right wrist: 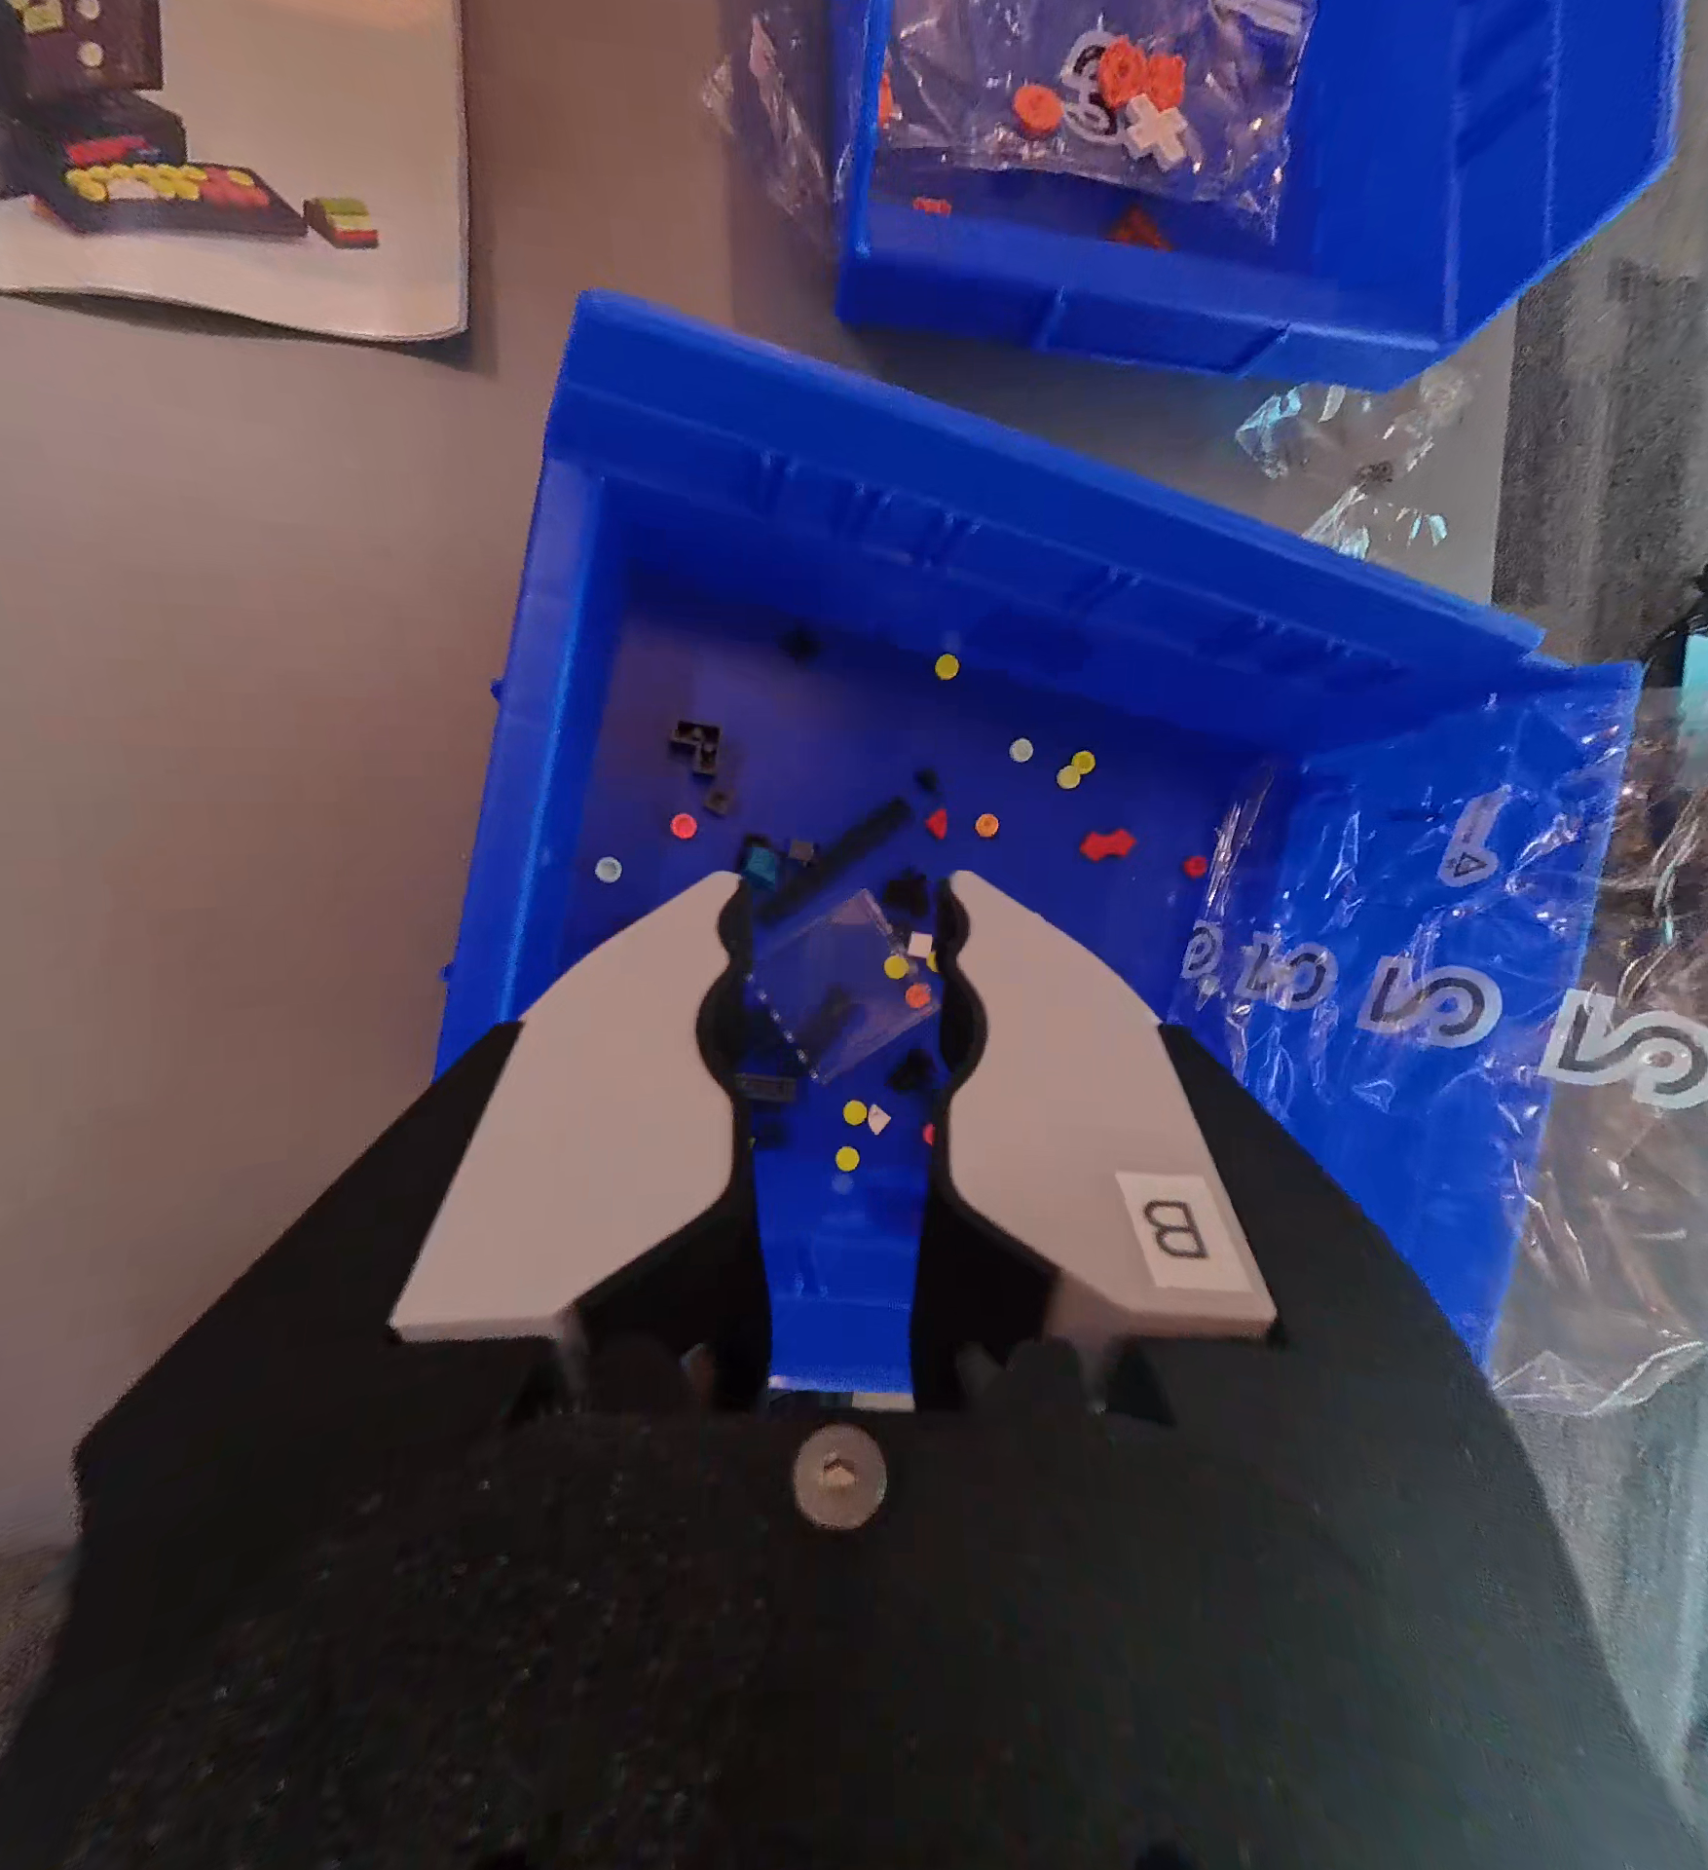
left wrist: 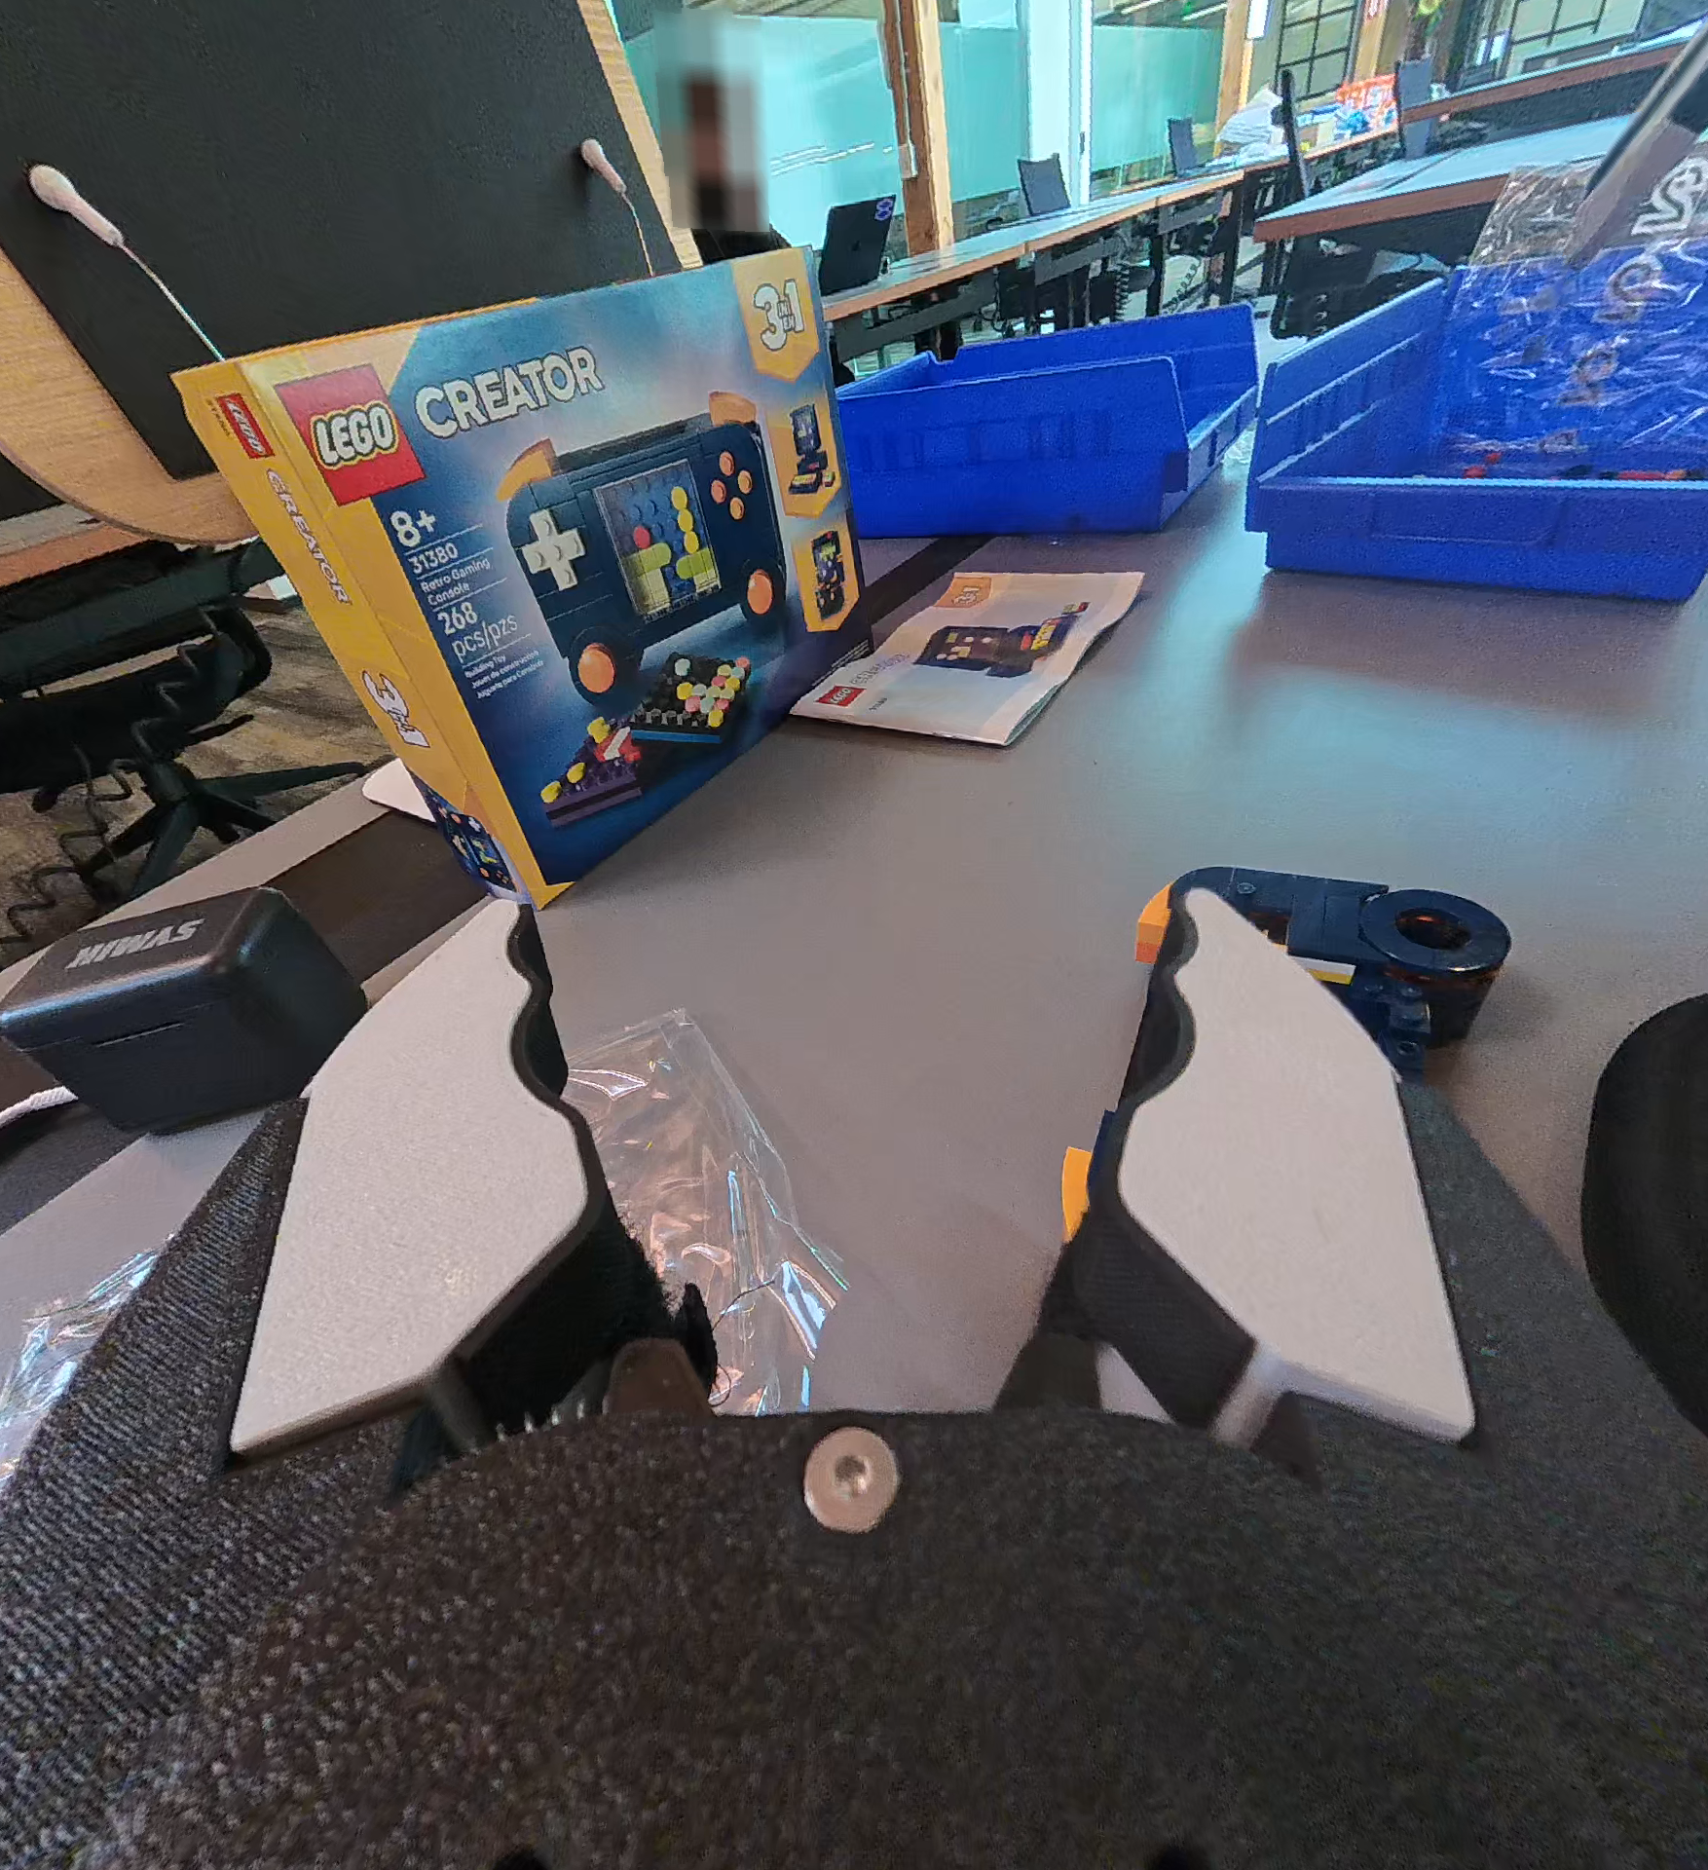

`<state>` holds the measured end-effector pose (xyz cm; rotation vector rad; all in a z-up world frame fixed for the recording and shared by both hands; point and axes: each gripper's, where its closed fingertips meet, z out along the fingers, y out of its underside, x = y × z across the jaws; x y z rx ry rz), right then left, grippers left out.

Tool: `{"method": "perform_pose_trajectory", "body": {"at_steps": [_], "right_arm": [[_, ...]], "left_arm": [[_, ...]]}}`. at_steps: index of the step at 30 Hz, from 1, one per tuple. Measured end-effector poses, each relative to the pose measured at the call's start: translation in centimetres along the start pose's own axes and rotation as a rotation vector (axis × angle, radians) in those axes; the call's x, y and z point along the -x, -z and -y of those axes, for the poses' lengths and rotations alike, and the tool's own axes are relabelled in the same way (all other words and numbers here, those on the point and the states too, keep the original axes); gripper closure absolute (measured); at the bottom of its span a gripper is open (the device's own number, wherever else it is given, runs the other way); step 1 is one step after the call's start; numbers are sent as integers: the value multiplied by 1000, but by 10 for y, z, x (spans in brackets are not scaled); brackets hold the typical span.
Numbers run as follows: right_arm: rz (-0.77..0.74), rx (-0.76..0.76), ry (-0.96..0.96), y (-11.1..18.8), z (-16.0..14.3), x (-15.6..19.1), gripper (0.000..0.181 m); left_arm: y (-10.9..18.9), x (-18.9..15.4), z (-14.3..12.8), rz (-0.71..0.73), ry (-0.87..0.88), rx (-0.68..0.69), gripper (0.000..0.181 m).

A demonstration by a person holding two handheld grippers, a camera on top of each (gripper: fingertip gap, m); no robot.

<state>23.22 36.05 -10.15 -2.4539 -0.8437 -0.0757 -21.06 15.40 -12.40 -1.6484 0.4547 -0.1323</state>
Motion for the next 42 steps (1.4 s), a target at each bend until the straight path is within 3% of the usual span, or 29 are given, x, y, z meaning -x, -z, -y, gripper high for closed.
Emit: {"method": "perform_pose_trajectory", "body": {"at_steps": [6, 10, 13, 17, 18, 19, 20, 21, 23, 26, 28, 34, 42], "right_arm": [[-22, -54, 33, 6, 15, 4, 135], [34, -270, 185, 29, 54, 34, 118], [191, -463, 437, 53, 88, 97, 103], [581, -711, 832, 89, 104, 216, 94], [681, -746, 915, 97, 101, 242, 94], [763, -754, 985, 101, 96, 264, 97], [828, -732, 1055, 100, 89, 282, 118], [885, -685, 1132, 98, 80, 297, 156], [970, -619, 1208, 92, 69, 324, 181], [990, -519, 1289, 74, 58, 354, 181], [971, -519, 1340, 59, 58, 376, 167], [1169, -553, 1359, 22, 42, 454, 161], [1178, -503, 1333, -9, 26, 479, 164]], "left_arm": [[0, 2, -1, 5, 4, -1, 68], [1, -10, 3, -67, 20, -21, 72], [5, -30, 7, -200, 55, -46, 82], [12, -51, 5, -354, 124, -15, 87], [13, -54, 1, -375, 122, 14, 94], [15, -56, -5, -393, 107, 51, 113], [17, -57, -9, -402, 70, 82, 150], [16, -54, -12, -377, 22, 95, 179], [16, -49, -15, -343, -19, 127, 181], [17, -47, -21, -335, -21, 175, 181], [18, -50, -28, -352, -6, 220, 181], [19, -50, -46, -354, -20, 327, 170], [19, -54, -57, -370, -30, 386, 166]]}}
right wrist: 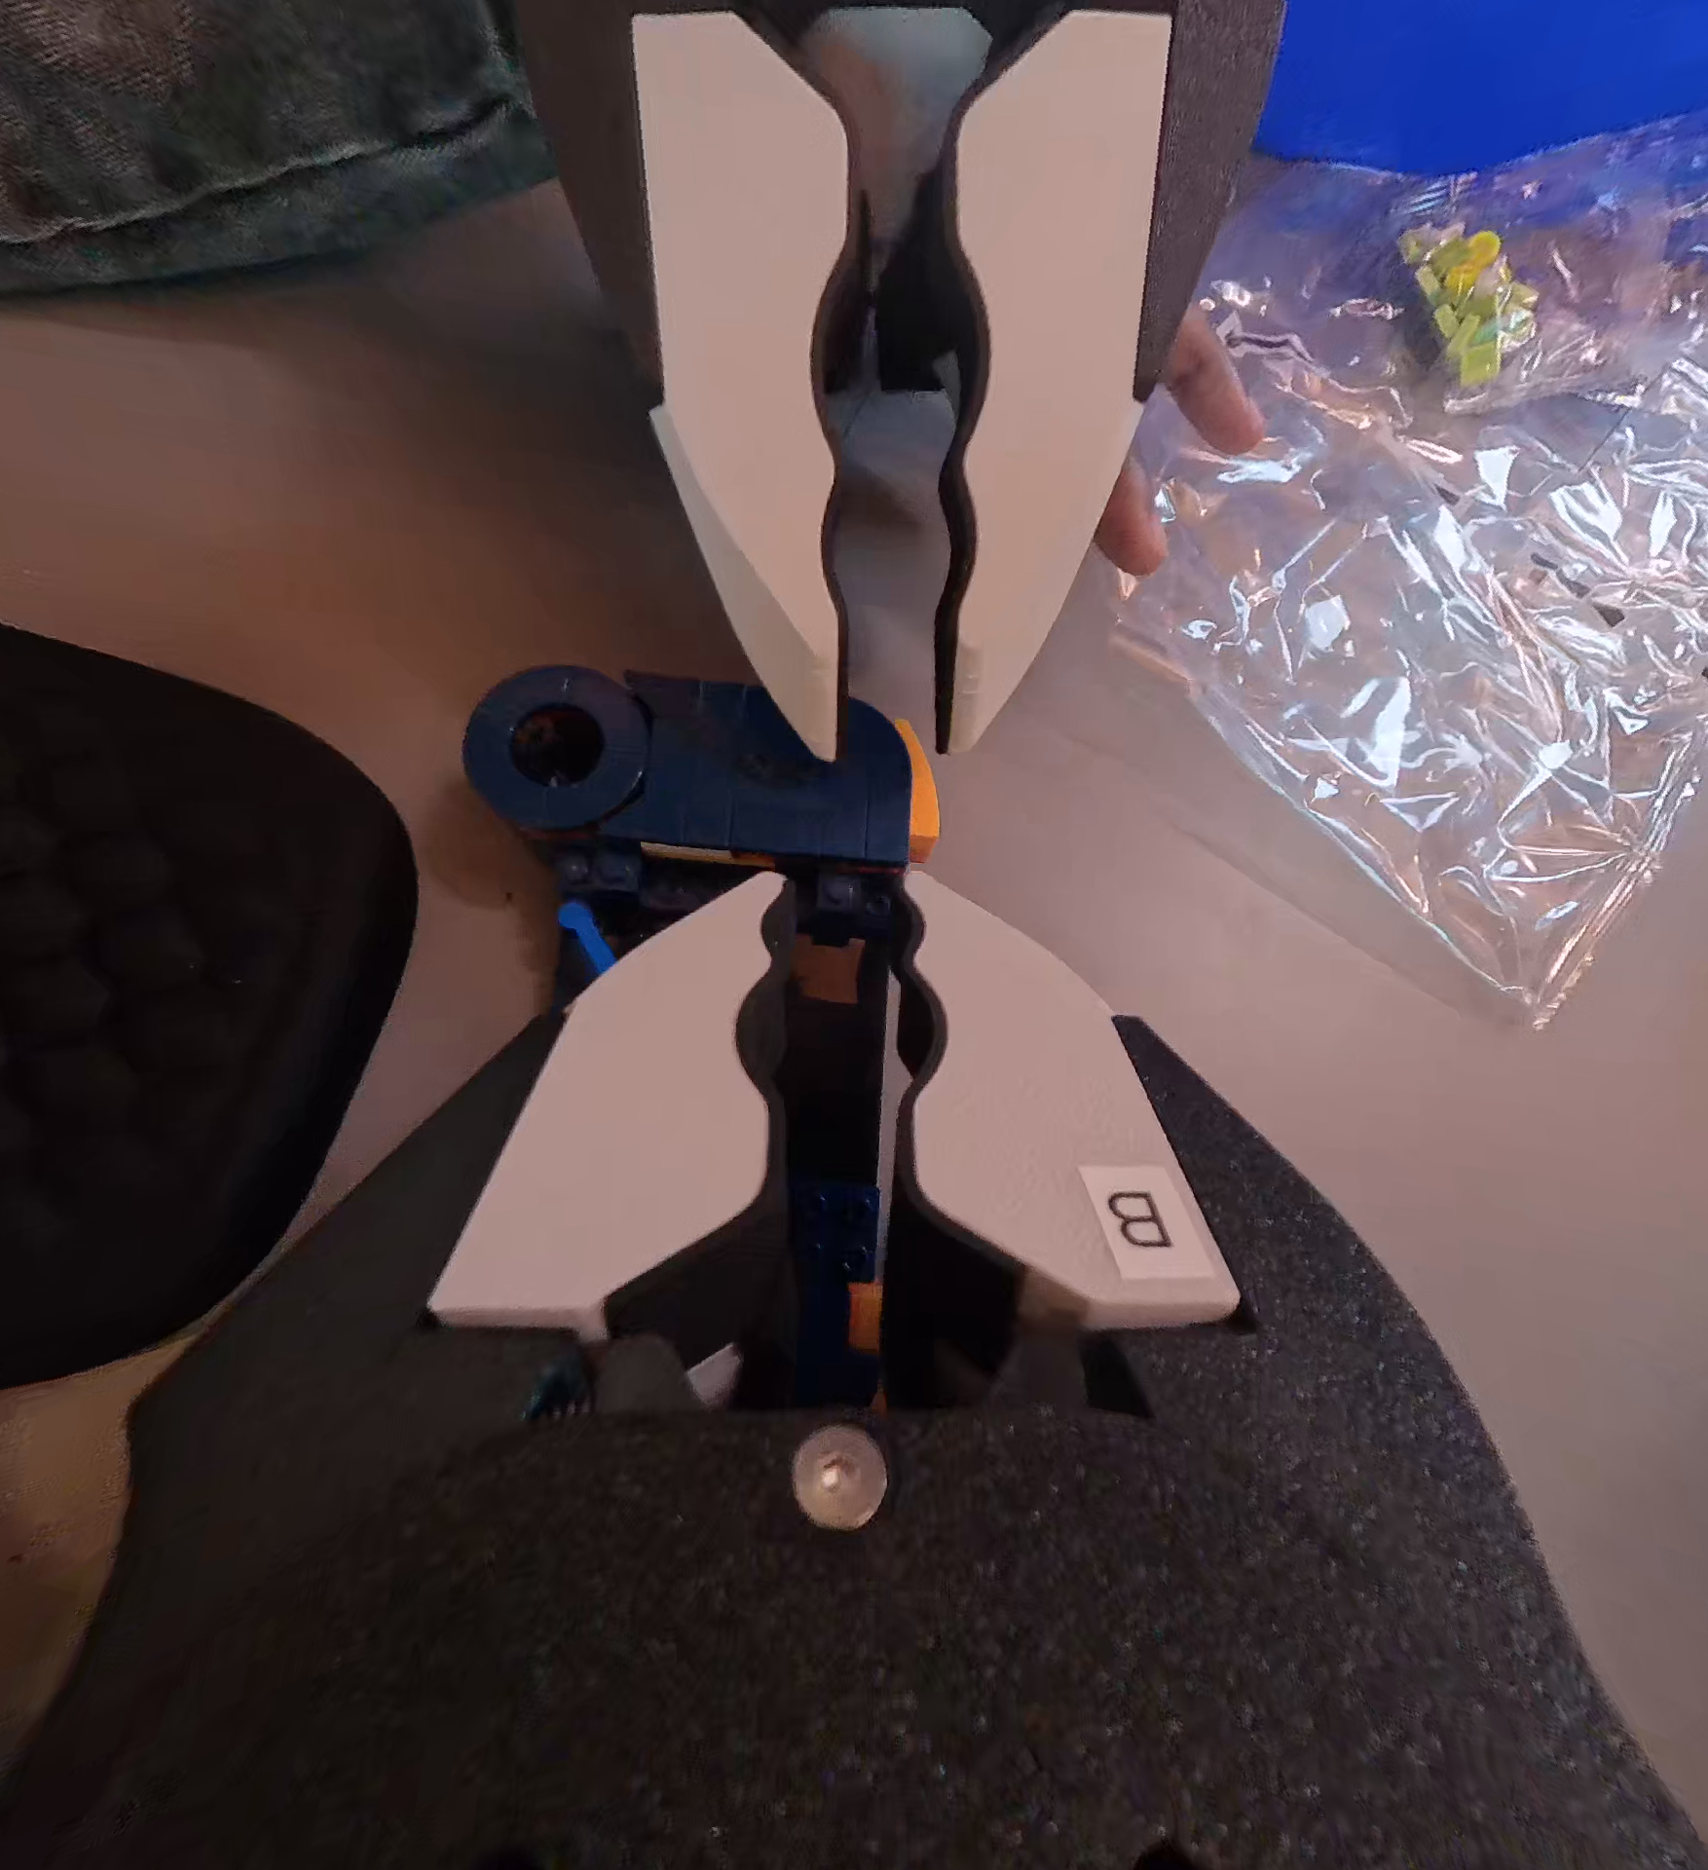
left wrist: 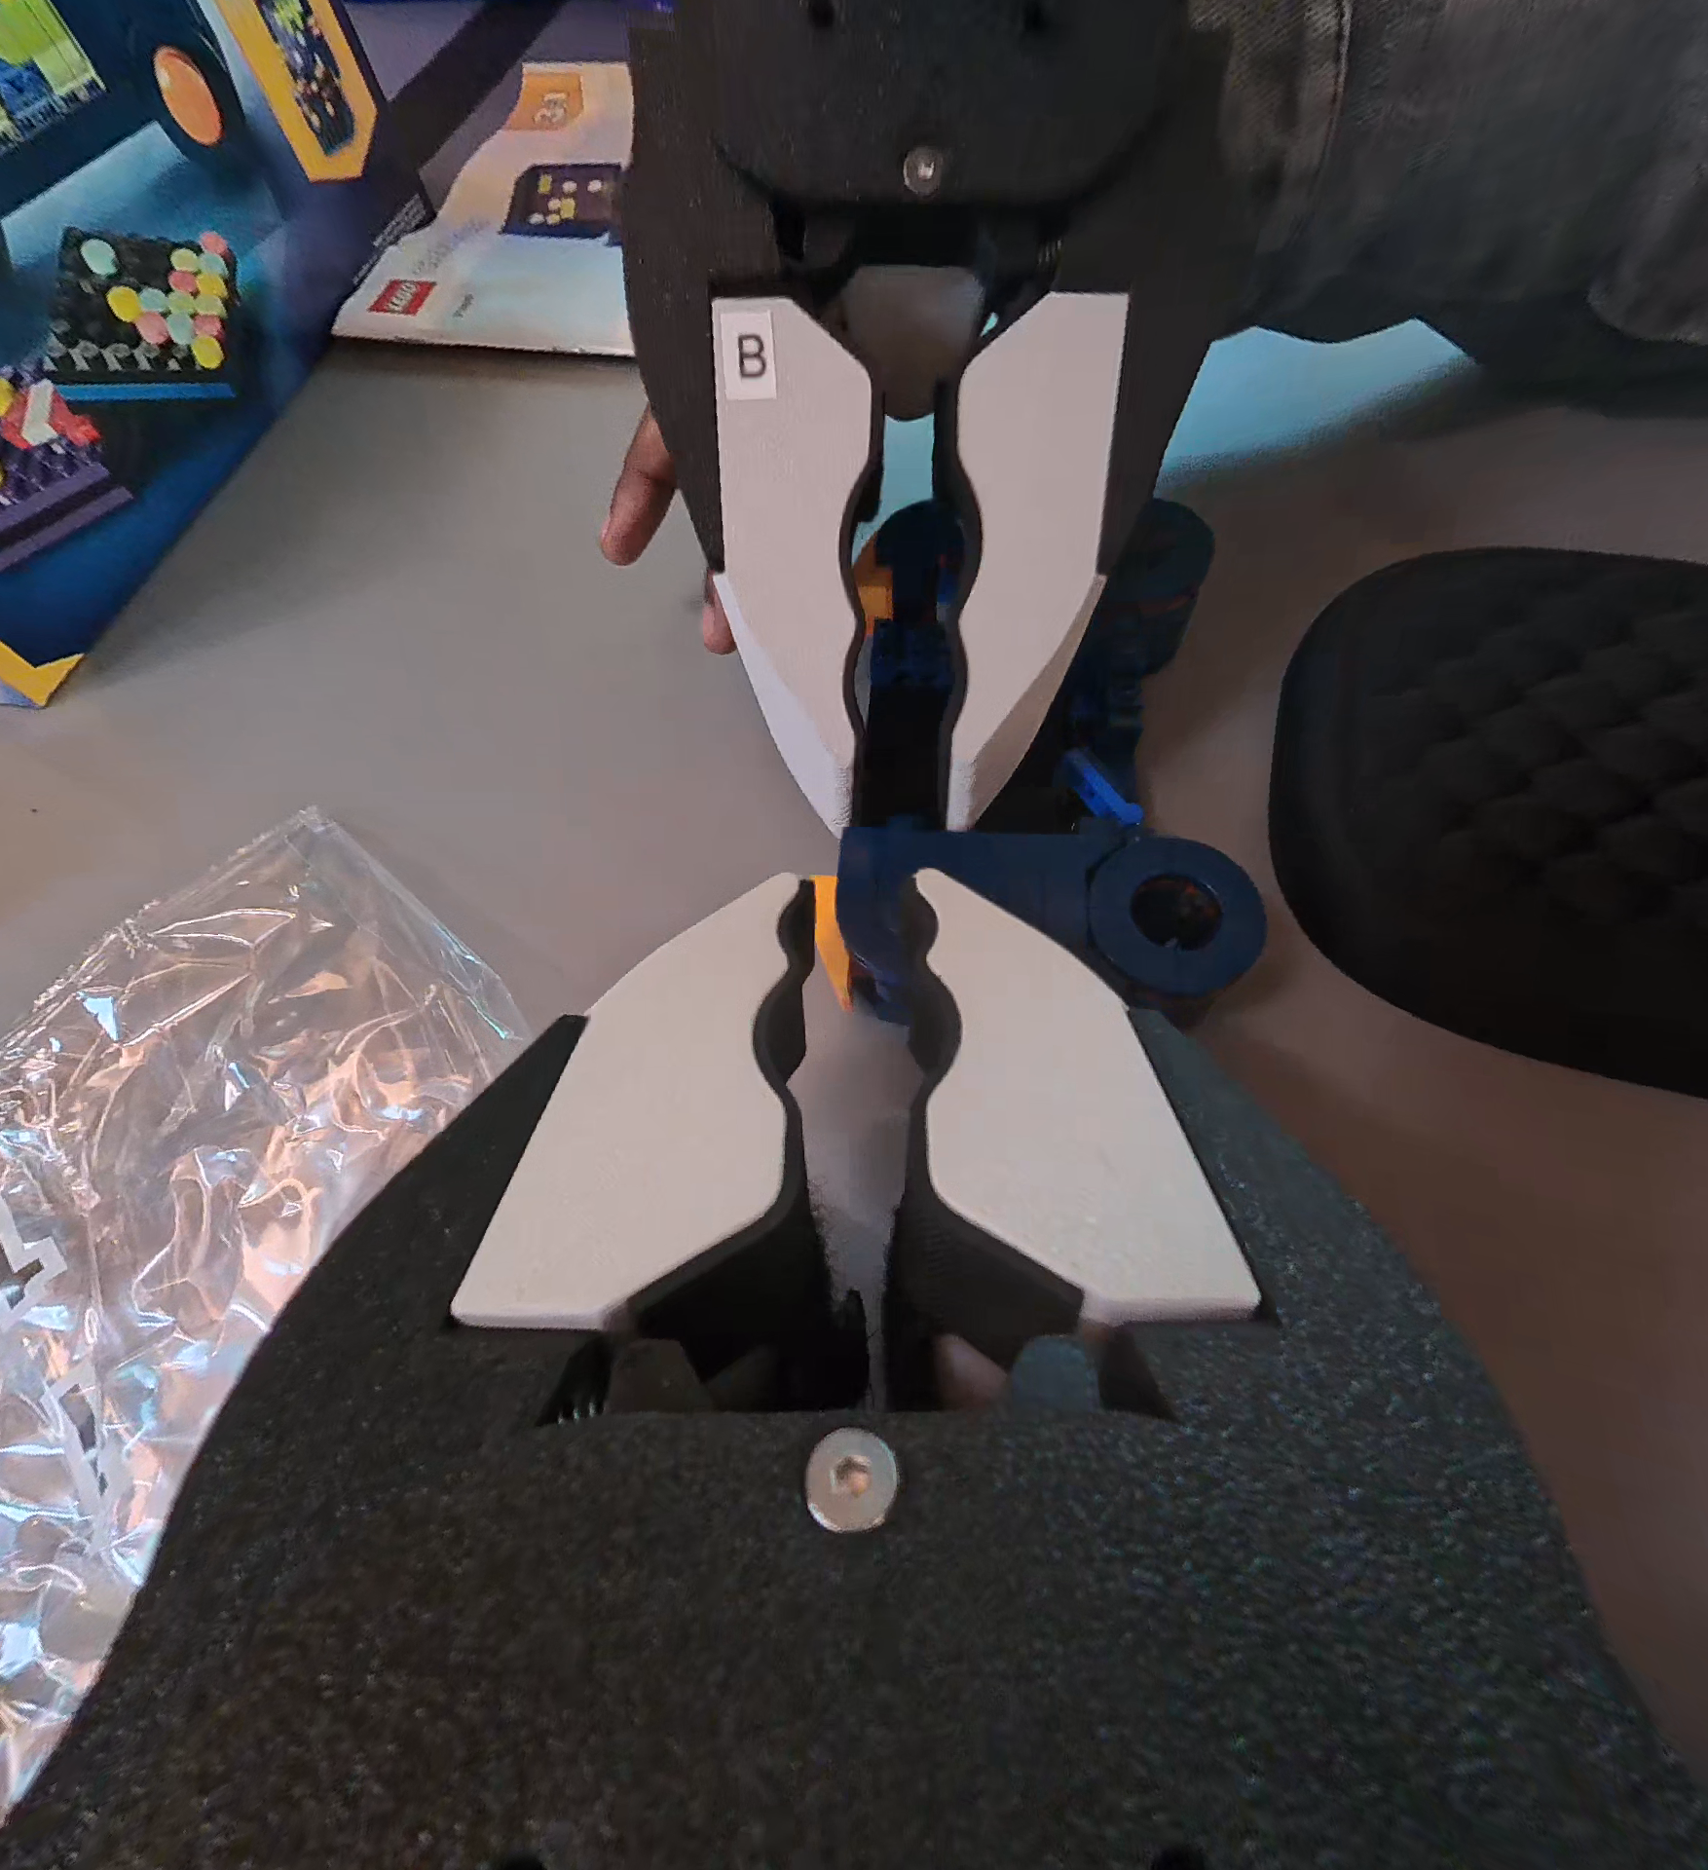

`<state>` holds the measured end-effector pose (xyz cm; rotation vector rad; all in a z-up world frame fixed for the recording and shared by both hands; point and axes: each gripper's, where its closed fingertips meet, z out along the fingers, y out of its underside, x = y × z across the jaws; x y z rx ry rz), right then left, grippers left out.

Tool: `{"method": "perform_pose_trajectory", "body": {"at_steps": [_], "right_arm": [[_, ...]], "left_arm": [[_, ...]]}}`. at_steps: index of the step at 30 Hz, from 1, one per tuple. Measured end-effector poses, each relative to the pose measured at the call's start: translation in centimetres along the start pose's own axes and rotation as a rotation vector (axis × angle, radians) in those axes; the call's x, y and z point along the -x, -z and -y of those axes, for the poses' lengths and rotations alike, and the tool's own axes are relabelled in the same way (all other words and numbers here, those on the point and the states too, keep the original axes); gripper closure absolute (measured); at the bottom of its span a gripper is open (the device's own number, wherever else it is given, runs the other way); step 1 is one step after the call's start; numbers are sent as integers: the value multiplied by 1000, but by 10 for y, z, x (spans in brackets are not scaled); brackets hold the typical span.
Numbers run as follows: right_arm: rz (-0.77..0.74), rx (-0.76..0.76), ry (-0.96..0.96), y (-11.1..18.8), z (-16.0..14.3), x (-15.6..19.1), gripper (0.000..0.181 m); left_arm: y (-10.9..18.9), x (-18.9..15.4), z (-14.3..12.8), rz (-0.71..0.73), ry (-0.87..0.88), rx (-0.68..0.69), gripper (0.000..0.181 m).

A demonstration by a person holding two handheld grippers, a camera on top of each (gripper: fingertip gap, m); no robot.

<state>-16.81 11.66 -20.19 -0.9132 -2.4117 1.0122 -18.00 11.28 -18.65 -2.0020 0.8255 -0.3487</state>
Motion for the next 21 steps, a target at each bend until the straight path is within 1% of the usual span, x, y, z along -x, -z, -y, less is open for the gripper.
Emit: {"method": "perform_pose_trajectory", "body": {"at_steps": [2, 4, 7, 10, 13, 15, 16, 17, 19, 21], "right_arm": [[9, 9, -12, -3, -2, 1, 168], [15, -5, -16, -6, 0, 1, 173], [-5, -24, 0, -7, 1, 1, 173], [-131, -30, 65, -7, 1, 1, 173], [-313, 78, 209, -5, 1, 1, 172], [-377, 112, 228, -4, 1, 2, 173], [-367, 86, 176, -4, 1, 2, 173], [-323, 32, 71, -4, 1, 2, 172], [-198, -88, -149, -4, 1, 3, 173], [-176, -109, -242, -2, -1, -2, 173]], "left_arm": [[-2, -2, 0, -14, 3, -2, 167], [-4, -2, -2, -18, 17, 9, 176], [-6, -4, -1, -39, 54, -20, 181], [-6, -3, -1, -35, 50, -15, 181], [-7, -4, 0, -34, 51, -9, 181], [-7, -5, 0, -43, 60, -18, 181], [-7, -5, 0, -45, 61, -22, 181], [-7, -5, 0, -44, 58, -23, 181], [-8, -7, 1, -54, 72, -28, 181], [-8, -8, 1, -63, 78, -30, 181]]}}
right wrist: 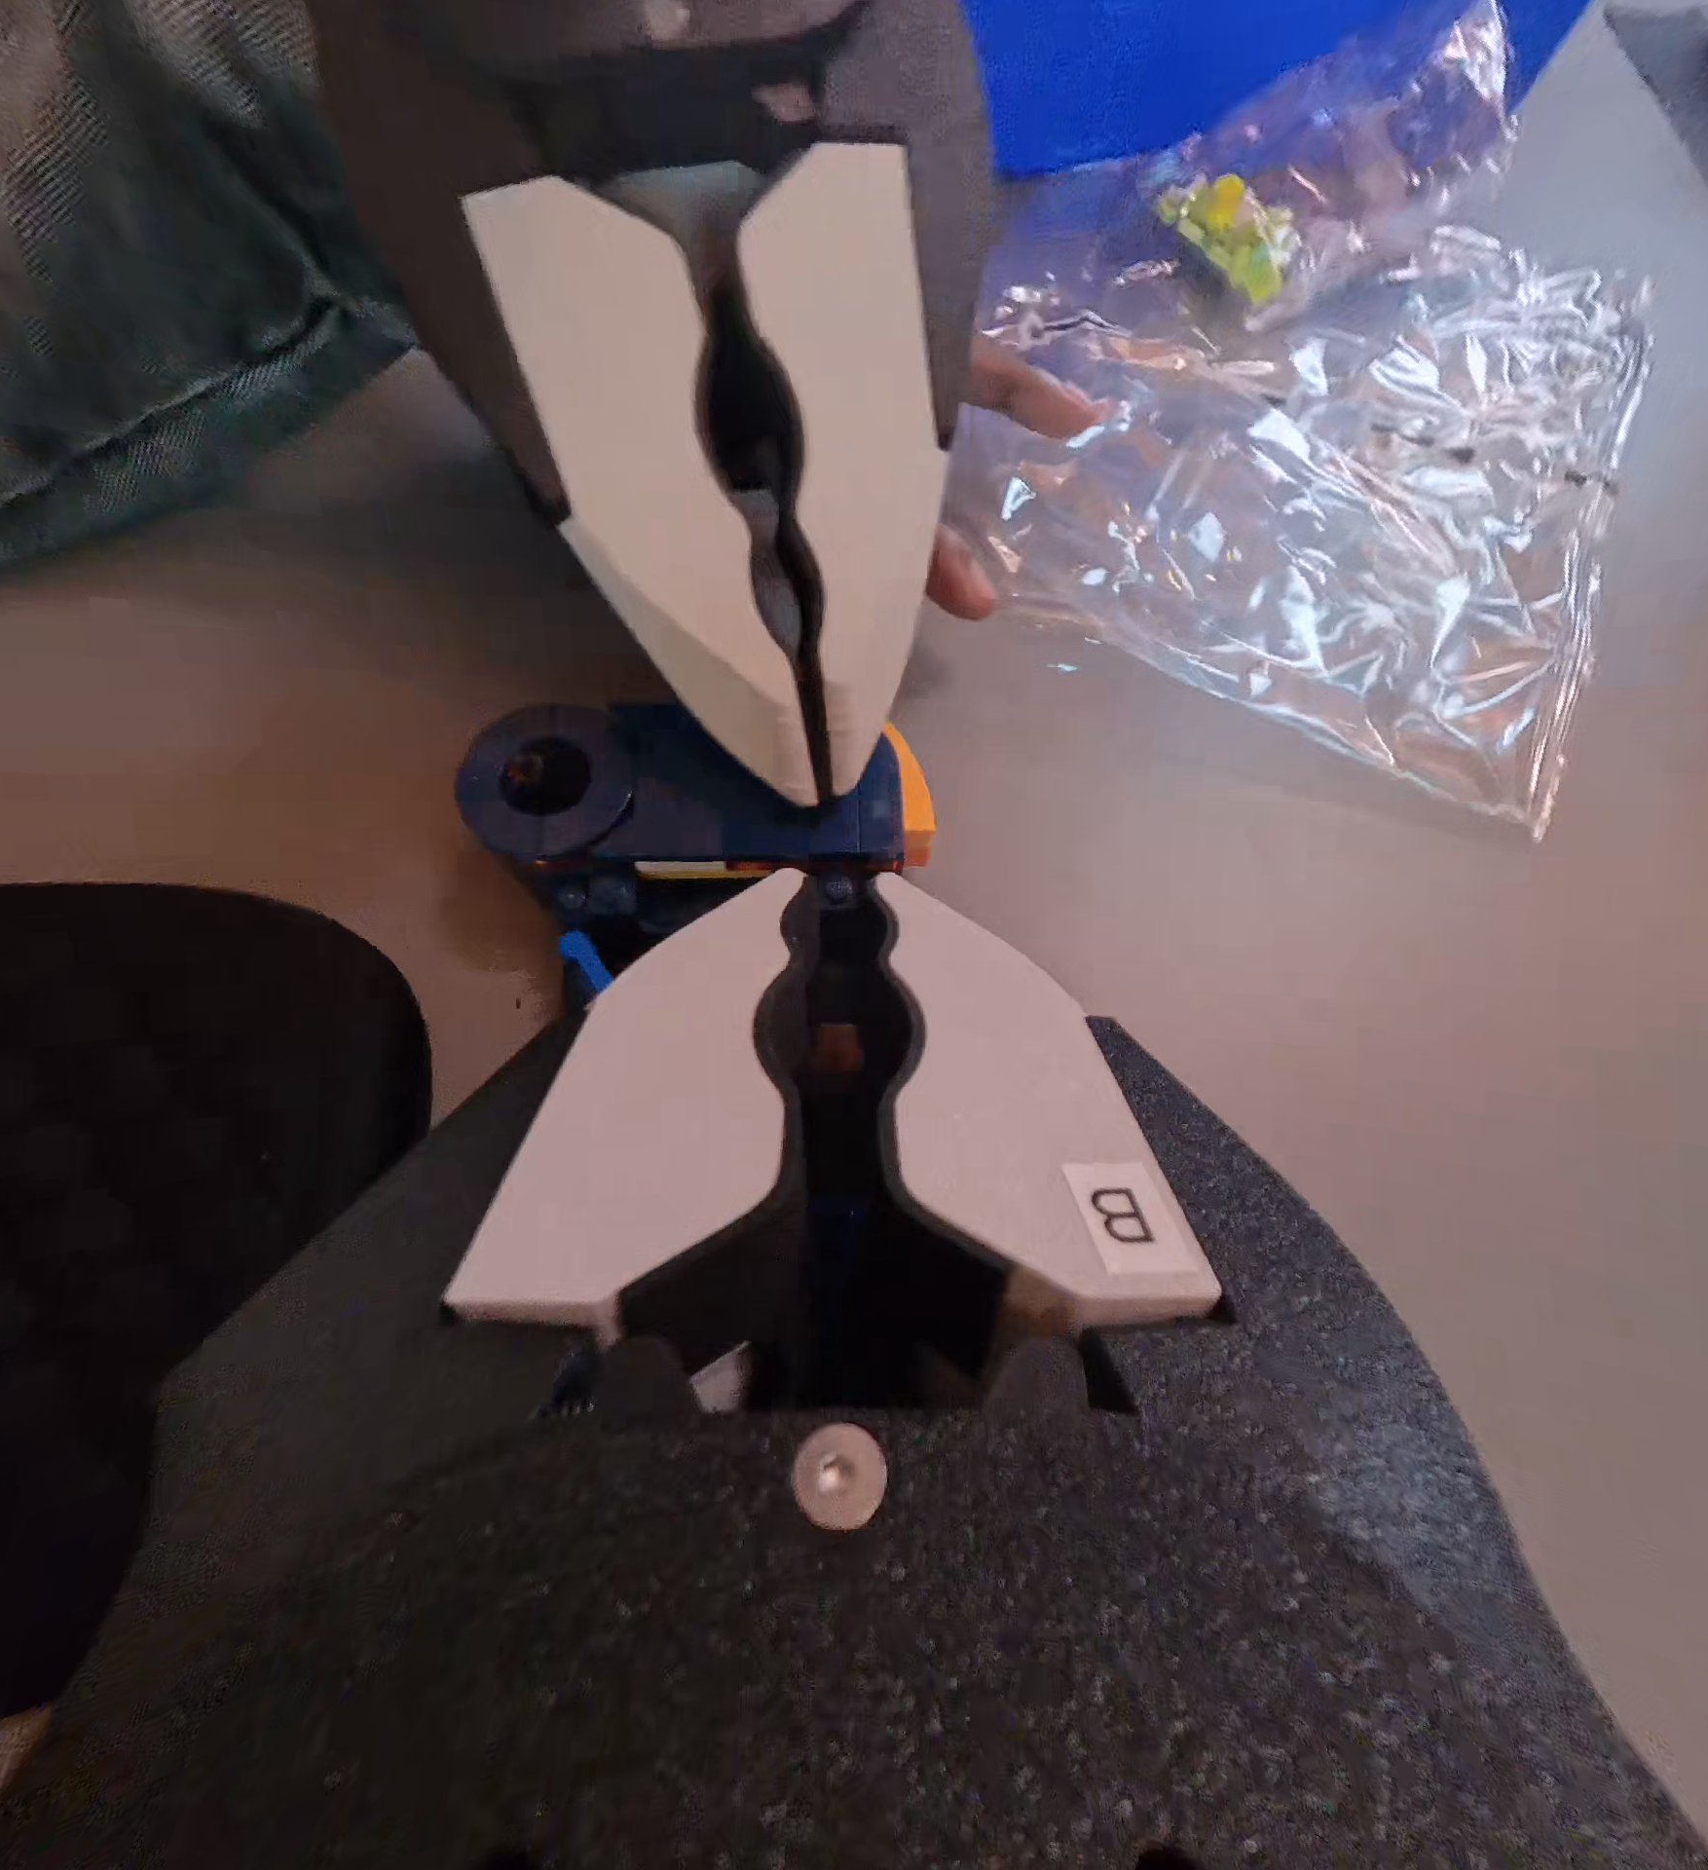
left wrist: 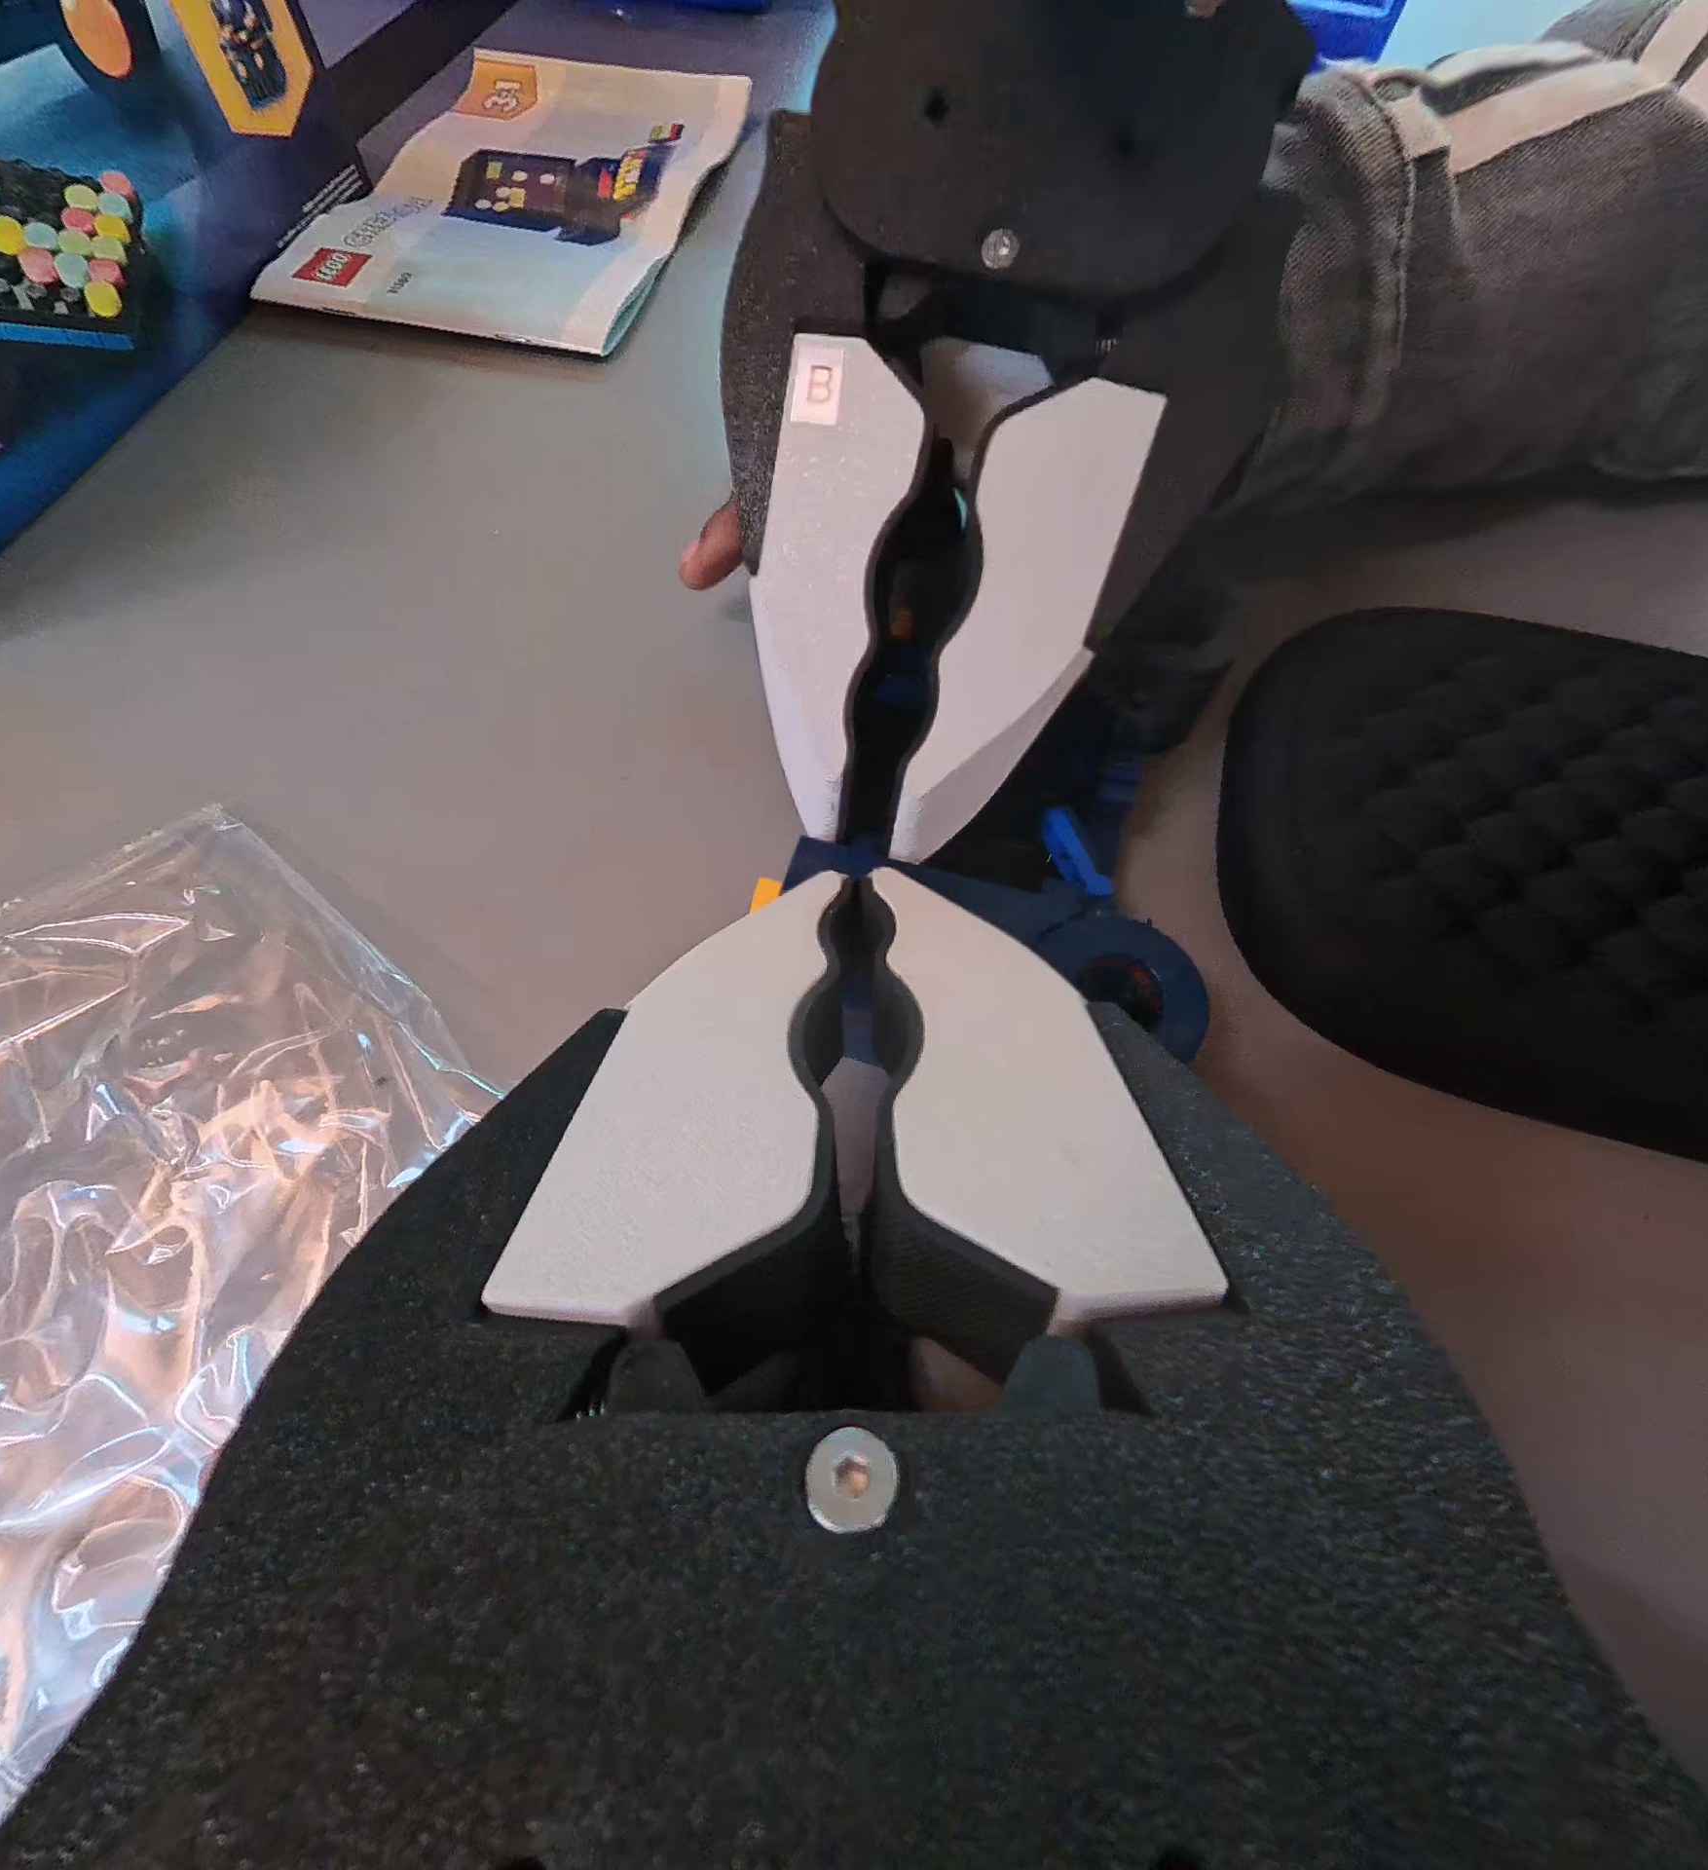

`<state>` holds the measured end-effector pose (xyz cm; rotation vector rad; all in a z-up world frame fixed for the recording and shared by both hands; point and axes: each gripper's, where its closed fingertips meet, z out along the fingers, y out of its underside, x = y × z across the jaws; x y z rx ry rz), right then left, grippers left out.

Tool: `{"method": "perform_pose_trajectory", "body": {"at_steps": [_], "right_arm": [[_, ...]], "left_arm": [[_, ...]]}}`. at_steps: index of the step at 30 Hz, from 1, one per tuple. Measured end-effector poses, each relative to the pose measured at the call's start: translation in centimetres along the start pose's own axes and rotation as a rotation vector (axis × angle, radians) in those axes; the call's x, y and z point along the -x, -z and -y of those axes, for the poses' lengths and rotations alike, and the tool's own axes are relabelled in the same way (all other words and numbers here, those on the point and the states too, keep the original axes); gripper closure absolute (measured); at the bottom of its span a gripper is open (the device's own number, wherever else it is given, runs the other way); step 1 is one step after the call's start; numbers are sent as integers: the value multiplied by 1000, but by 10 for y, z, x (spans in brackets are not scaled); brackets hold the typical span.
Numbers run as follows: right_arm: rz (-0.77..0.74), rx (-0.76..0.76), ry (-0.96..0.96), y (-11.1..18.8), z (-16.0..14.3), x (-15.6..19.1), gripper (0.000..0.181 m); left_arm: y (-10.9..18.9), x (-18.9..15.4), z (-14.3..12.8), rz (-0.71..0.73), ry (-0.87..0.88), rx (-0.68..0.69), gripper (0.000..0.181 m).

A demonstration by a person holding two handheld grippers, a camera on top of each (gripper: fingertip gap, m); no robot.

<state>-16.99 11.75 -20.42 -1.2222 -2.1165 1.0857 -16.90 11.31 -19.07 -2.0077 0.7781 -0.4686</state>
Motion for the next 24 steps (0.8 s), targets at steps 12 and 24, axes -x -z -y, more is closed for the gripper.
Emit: {"method": "perform_pose_trajectory", "body": {"at_steps": [12, 24], "right_arm": [[-223, 158, 641, 5, 0, 3, 175], [-126, -155, 123, 27, 23, -9, 181]], "left_arm": [[-4, -2, 2, -10, 22, 5, 181], [-3, 3, 2, 23, 38, 9, 181]]}}
